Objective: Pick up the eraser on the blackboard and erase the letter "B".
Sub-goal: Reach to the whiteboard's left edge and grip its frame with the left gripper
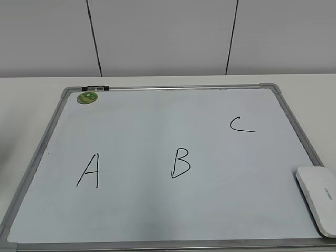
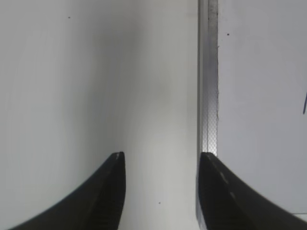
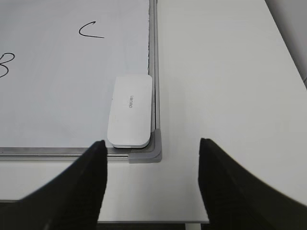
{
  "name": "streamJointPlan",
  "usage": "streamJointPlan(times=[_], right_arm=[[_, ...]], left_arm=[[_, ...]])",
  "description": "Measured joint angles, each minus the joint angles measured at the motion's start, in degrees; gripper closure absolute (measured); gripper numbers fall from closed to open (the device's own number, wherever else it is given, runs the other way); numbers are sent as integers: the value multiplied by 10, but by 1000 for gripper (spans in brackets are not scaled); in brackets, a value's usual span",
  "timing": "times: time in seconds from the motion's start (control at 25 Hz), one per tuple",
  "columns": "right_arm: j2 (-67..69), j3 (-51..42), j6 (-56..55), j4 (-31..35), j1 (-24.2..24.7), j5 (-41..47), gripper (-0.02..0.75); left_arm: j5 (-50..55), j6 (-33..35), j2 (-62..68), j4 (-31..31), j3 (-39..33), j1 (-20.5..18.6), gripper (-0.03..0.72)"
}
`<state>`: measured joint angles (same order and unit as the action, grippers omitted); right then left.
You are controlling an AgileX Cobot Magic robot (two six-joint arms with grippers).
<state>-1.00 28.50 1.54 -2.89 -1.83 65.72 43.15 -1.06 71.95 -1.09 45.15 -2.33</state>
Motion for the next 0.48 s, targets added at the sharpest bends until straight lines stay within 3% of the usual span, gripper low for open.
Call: streamJointPlan(times=[0.48], right_arm=[[0,0,0,0,0,0,290]], left_arm=[[66,0,211,-52,200,0,344]])
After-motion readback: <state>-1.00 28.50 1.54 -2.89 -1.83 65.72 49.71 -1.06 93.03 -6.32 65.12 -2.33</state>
